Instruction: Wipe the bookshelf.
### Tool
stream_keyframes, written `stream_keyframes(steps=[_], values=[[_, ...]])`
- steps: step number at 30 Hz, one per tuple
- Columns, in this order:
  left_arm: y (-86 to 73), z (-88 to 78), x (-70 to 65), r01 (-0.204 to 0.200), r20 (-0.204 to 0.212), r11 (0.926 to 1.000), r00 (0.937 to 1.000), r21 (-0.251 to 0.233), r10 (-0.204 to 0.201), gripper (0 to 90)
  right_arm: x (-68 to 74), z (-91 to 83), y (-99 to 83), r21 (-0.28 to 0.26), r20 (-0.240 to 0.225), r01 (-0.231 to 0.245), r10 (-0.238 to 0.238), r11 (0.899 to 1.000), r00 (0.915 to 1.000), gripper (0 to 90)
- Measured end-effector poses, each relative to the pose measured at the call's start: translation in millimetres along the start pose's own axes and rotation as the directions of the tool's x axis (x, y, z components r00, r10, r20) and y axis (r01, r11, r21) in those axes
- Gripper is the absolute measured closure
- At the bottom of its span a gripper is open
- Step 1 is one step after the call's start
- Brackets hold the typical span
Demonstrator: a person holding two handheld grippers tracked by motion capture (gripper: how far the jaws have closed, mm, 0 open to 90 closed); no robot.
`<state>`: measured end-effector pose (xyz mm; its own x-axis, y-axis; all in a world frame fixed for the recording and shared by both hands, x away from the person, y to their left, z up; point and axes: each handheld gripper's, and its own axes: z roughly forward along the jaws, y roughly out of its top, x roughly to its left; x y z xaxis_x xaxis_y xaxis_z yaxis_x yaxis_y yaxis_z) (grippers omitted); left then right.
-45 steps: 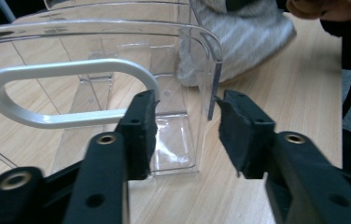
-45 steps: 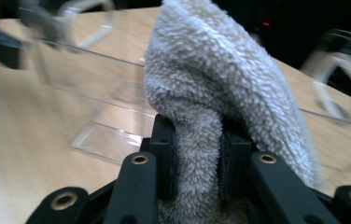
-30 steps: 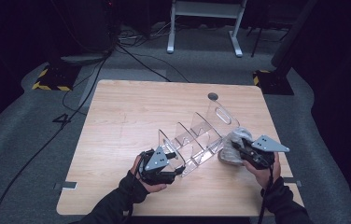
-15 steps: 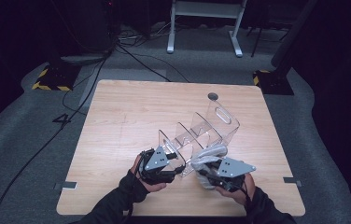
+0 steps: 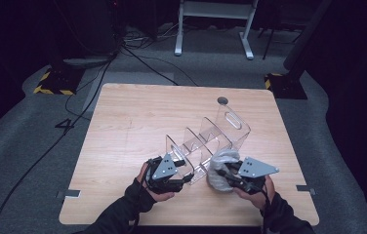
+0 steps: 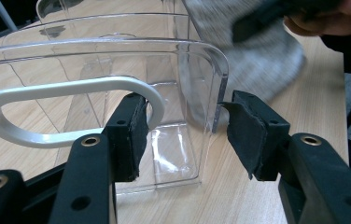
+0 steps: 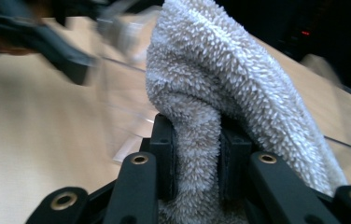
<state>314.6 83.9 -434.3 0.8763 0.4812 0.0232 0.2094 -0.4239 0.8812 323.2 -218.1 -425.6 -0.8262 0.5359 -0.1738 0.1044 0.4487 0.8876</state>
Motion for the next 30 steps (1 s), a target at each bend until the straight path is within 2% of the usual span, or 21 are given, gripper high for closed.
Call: stream_keyframes(steps=[3,4,6,8,9,10,12,13,14,15,16,17,20,21,25,30], values=[[-0.1,0.1,0.4,0.001,0.002,1.0,1.0,0.002,-0.001,47.9,-21.1,-6.9,-6.5,0.008,0.087,-0.027,0.027,1.0,0.9959,72.4],[-0.1,0.1,0.5,0.001,0.001,1.0,1.0,0.003,-0.001,47.9,-28.3,-9.1,-8.8,0.008,0.112,-0.048,0.047,0.999,0.9926,72.5],[-0.2,-0.1,1.1,0.003,-0.001,1.0,1.0,0.004,-0.003,47.5,-40.6,-12.8,-12.5,0.01,0.173,-0.062,0.059,0.998,0.9832,72.5],[-0.1,-0.4,2.3,0.005,0.002,1.0,1.0,0.006,-0.005,46.9,-59.1,-18.5,-18.5,-0.006,0.247,-0.115,0.113,0.993,0.9624,72.5],[-0.1,-0.4,2.3,0.005,0.002,1.0,1.0,0.006,-0.005,46.9,-64.7,-20.1,-20.4,-0.014,0.269,-0.117,0.116,0.993,0.956,72.5],[-0.3,-0.3,2.9,0.009,0.001,1.0,1.0,0.003,-0.009,46.9,-64.7,-20.1,-20.4,-0.014,0.269,-0.117,0.116,0.993,0.956,72.5],[-0.3,-0.3,4.1,0.007,0.003,0.9999,1.0,0.008,-0.007,47.0,-74.3,-21.5,-23.5,-0.023,0.3,-0.14,0.14,0.99,0.9435,72.5],[-0.5,0.2,4.0,0.01,0.004,0.9999,0.9999,0.007,-0.011,47.1,-79.6,-20.9,-25.1,-0.025,0.323,-0.135,0.135,0.991,0.9366,72.6],[-0.7,0.5,4.1,0.013,0.008,0.9999,0.9999,0.005,-0.013,47.1,-79.6,-20.9,-25.1,-0.025,0.323,-0.135,0.135,0.991,0.9366,72.6],[-0.8,1.2,4.6,0.018,0.015,0.9998,0.9997,0.004,-0.018,47.6,-83.4,-19.1,-27.2,-0.023,0.334,-0.14,0.14,0.99,0.932,72.5],[-0.6,2.1,4.4,0.017,0.012,0.9998,0.9998,0.005,-0.018,47.6,-83.4,-19.1,-27.2,-0.023,0.334,-0.14,0.14,0.99,0.932,72.5],[0.1,2.6,4.9,0.016,0.013,0.9999,0.9998,0.0,-0.016,48.4,-85.7,-17.9,-29.1,-0.015,0.347,-0.138,0.135,0.99,0.9279,72.5],[-0.2,2.4,5.8,0.021,0.019,0.9998,0.9996,-0.002,-0.021,49.1,-87.3,-17.6,-30.8,-0.019,0.338,-0.15,0.148,0.988,0.9296,72.5],[-0.6,2.2,6.4,0.023,0.019,0.9997,0.9995,-0.002,-0.023,49.6,-87.1,-17.6,-31.4,-0.02,0.329,-0.149,0.148,0.989,0.9329,72.5],[-0.7,2.1,6.6,0.023,0.019,0.9997,0.9995,-0.002,-0.023,51.2,-79.5,-13.3,-32.4,-0.012,0.278,-0.14,0.138,0.99,0.9505,72.4],[-0.8,1.7,6.3,0.028,0.024,0.9996,0.9993,-0.005,-0.028,52.9,-53.6,-6.6,-25.7,0.001,0.18,-0.085,0.084,0.996,0.98,72.4]])
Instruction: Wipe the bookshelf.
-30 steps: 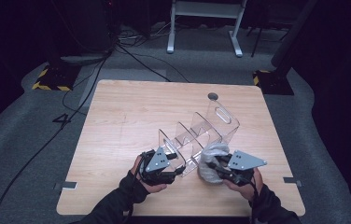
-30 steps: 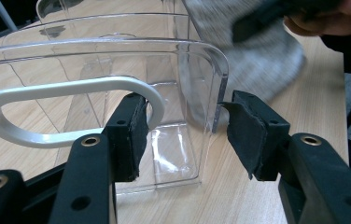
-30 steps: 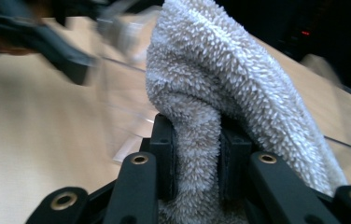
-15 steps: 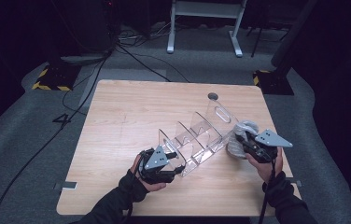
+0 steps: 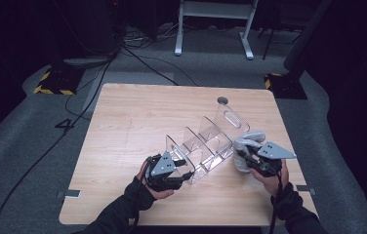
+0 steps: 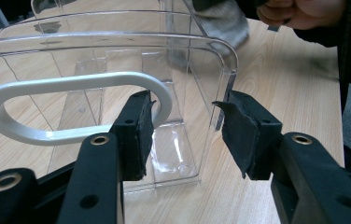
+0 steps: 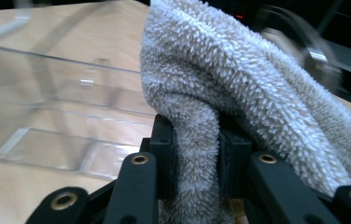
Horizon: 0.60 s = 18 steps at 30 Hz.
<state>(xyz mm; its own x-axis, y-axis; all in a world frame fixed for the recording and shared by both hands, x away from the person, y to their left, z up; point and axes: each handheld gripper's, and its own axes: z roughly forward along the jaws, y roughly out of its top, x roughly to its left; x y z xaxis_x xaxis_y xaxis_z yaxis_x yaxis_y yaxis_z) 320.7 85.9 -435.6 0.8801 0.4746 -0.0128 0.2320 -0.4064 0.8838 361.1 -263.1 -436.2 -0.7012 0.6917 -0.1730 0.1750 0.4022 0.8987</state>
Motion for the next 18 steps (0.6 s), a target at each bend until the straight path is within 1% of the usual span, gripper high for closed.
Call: stream_keyframes(steps=[2,3,4,5,6,8,9,10,11,12,13,14,15,17,18], values=[[0.0,-0.1,0.3,0.002,0.001,1.0,1.0,-0.002,-0.002,54.8,17.7,-0.4,5.6,-0.004,-0.045,0.034,-0.034,0.999,0.9984,72.5],[0.2,-0.2,0.5,0.002,0.003,1.0,1.0,-0.003,-0.002,55.9,32.5,0.0,10.7,-0.011,-0.084,0.062,-0.062,0.998,0.9945,72.5],[0.2,-0.2,0.5,0.002,0.003,1.0,1.0,-0.003,-0.002,56.4,32.5,0.0,10.7,-0.011,-0.084,0.062,-0.062,0.998,0.9945,72.5],[0.1,-0.2,0.2,0.002,0.001,1.0,1.0,-0.002,-0.002,56.4,38.9,0.3,12.9,-0.012,-0.099,0.077,-0.078,0.997,0.992,72.4],[0.1,-0.3,0.3,0.003,0.001,1.0,1.0,-0.002,-0.003,57.1,49.8,1.2,16.1,-0.019,-0.13,0.091,-0.093,0.996,0.9871,72.5],[0.2,-0.3,0.1,0.001,0.0,1.0,1.0,-0.001,-0.001,57.1,67.6,2.8,20.4,-0.027,-0.177,0.117,-0.12,0.993,0.9769,72.4],[0.4,-0.3,-0.2,-0.005,-0.002,1.0,1.0,0.002,0.005,57.1,77.9,3.7,22.8,-0.036,-0.212,0.13,-0.134,0.991,0.968,72.5],[0.5,-0.1,-0.6,-0.006,-0.005,1.0,1.0,0.002,0.006,57.0,86.7,3.8,24.5,-0.042,-0.232,0.144,-0.15,0.989,0.961,72.5],[0.5,0.1,-1.0,-0.007,-0.005,1.0,1.0,0.002,0.007,56.4,94.6,4.2,26.1,-0.051,-0.243,0.17,-0.177,0.984,0.9537,72.5],[0.6,0.1,-1.1,-0.012,-0.006,0.9999,0.9999,0.003,0.012,56.0,102.0,4.8,27.5,-0.057,-0.258,0.182,-0.19,0.982,0.9472,72.5],[0.7,0.1,-1.3,-0.012,-0.007,0.9999,0.9999,0.005,0.012,55.9,108.2,5.4,28.4,-0.063,-0.279,0.192,-0.202,0.979,0.9389,72.5],[0.7,0.0,-1.4,-0.013,-0.007,0.9999,0.9999,0.005,0.013,55.8,113.6,6.0,28.7,-0.066,-0.289,0.206,-0.216,0.976,0.9326,72.5],[0.7,0.2,-1.4,-0.015,-0.007,0.9999,0.9999,0.006,0.015,55.7,117.5,6.7,28.6,-0.067,-0.292,0.221,-0.231,0.973,0.9283,72.4],[0.6,0.6,-1.2,-0.016,-0.01,0.9998,0.9998,0.009,0.016,55.2,119.2,7.8,27.6,-0.062,-0.294,0.23,-0.238,0.971,0.9257,72.5],[0.6,0.6,-0.8,-0.015,-0.008,0.9999,0.9999,0.009,0.015,54.9,115.8,7.6,26.6,-0.059,-0.288,0.227,-0.234,0.972,0.9286,72.5]])
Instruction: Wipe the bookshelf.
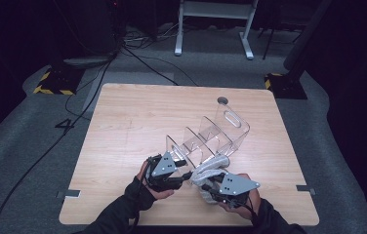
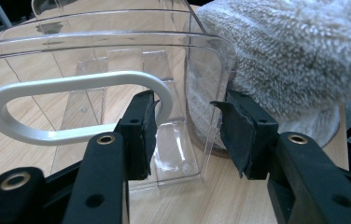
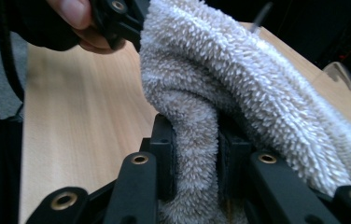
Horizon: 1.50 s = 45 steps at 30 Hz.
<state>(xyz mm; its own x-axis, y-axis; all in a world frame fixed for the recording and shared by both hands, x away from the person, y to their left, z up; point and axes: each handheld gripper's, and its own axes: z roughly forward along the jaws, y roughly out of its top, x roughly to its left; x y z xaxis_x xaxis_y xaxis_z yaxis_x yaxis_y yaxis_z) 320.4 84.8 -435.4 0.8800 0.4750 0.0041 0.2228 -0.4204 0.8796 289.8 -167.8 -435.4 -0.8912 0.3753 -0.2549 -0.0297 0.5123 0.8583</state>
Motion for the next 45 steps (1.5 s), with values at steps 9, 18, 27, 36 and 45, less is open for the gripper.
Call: stream_keyframes(steps=[9,18,27,36,45], values=[[0.1,3.2,1.2,0.003,0.0,0.9999,1.0,0.015,-0.003,53.5,-64.4,-30.6,-27.6,-0.01,0.21,-0.142,0.141,0.99,0.9675,72.4],[-0.5,4.1,3.9,0.016,0.006,0.9996,0.9999,0.021,-0.016,52.5,-120.4,-49.1,-58.3,-0.016,0.407,-0.278,0.26,0.96,0.8754,72.4],[-0.1,5.6,2.7,0.009,0.015,0.9996,0.9998,0.025,-0.01,50.9,-139.8,-44.8,-73.1,0.006,0.449,-0.348,0.309,0.937,0.8384,72.4],[0.1,5.8,2.0,0.003,0.019,0.9997,0.9998,0.023,-0.004,50.7,-103.5,-33.2,-55.6,0.043,0.319,-0.245,0.219,0.969,0.9222,72.4],[-0.6,6.2,1.9,0.009,0.024,0.9997,0.9997,0.021,-0.009,50.4,-36.7,-13.6,-15.4,0.057,0.101,-0.076,0.07,0.995,0.9924,72.4]])
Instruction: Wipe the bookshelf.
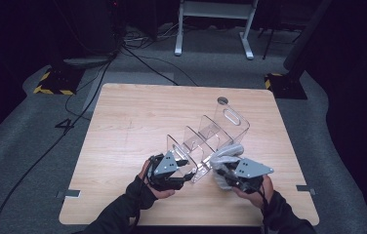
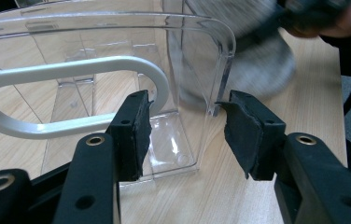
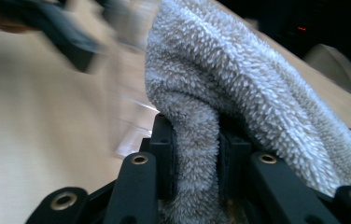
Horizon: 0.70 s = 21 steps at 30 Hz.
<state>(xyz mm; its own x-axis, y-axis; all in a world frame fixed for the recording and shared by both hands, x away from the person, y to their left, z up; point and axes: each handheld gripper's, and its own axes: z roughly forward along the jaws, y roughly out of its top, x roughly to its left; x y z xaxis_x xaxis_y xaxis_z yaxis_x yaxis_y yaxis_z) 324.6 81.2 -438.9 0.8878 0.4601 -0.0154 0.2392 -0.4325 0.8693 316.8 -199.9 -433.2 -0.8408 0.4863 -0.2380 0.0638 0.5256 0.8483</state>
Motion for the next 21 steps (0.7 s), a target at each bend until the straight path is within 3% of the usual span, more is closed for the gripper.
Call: stream_keyframes(steps=[2,3,7,9,13,14,16,17,19,20,21], values=[[-0.2,0.0,0.2,0.0,0.0,1.0,1.0,0.0,0.0,50.3,13.5,5.5,5.5,0.0,-0.044,0.011,-0.011,1.0,0.999,72.3],[-0.2,0.0,-0.1,0.0,0.0,1.0,1.0,0.0,0.0,50.2,26.7,10.4,11.1,-0.002,-0.083,0.041,-0.041,0.999,0.9957,72.4],[-0.7,0.3,0.3,0.002,-0.005,1.0,1.0,0.003,-0.002,50.4,41.0,14.4,17.0,-0.009,-0.126,0.063,-0.064,0.998,0.99,72.2],[-2.0,0.6,1.5,0.012,-0.006,0.9999,0.9999,0.0,-0.012,50.6,43.7,15.9,18.0,-0.006,-0.118,0.075,-0.075,0.997,0.9902,71.8],[-2.3,0.2,1.2,0.003,-0.011,1.0,0.9999,0.008,-0.003,49.9,34.6,13.3,15.5,-0.006,-0.101,0.049,-0.049,0.999,0.9937,71.9],[-2.7,0.0,1.7,-0.005,-0.014,0.9999,0.9999,0.012,0.005,49.8,24.8,8.2,13.1,-0.009,-0.072,0.03,-0.031,1.0,0.9969,72.0],[-4.2,-1.4,2.9,-0.01,-0.025,0.9998,0.9996,0.019,0.01,50.0,20.8,5.8,12.0,-0.012,-0.061,0.016,-0.017,1.0,0.998,72.1],[-5.7,-3.2,5.0,-0.018,-0.038,0.9996,0.9991,0.023,0.019,49.9,6.1,-1.1,7.8,-0.017,-0.026,-0.021,0.02,1.0,0.9995,72.1],[-8.1,-6.9,10.2,-0.004,-0.052,0.9997,0.9986,0.022,0.005,49.3,-6.6,-5.9,3.2,-0.012,0.027,-0.034,0.034,0.999,0.999,72.1],[-9.9,-10.4,14.1,0.005,-0.067,0.9998,0.9978,0.02,-0.004,49.3,-6.6,-5.9,3.2,-0.012,0.027,-0.034,0.034,0.999,0.999,72.1],[-11.4,-13.4,17.3,0.008,-0.085,0.9998,0.9964,0.019,-0.006,48.9,-25.4,-11.4,-4.3,-0.011,0.089,-0.08,0.081,0.997,0.9927,72.2]])
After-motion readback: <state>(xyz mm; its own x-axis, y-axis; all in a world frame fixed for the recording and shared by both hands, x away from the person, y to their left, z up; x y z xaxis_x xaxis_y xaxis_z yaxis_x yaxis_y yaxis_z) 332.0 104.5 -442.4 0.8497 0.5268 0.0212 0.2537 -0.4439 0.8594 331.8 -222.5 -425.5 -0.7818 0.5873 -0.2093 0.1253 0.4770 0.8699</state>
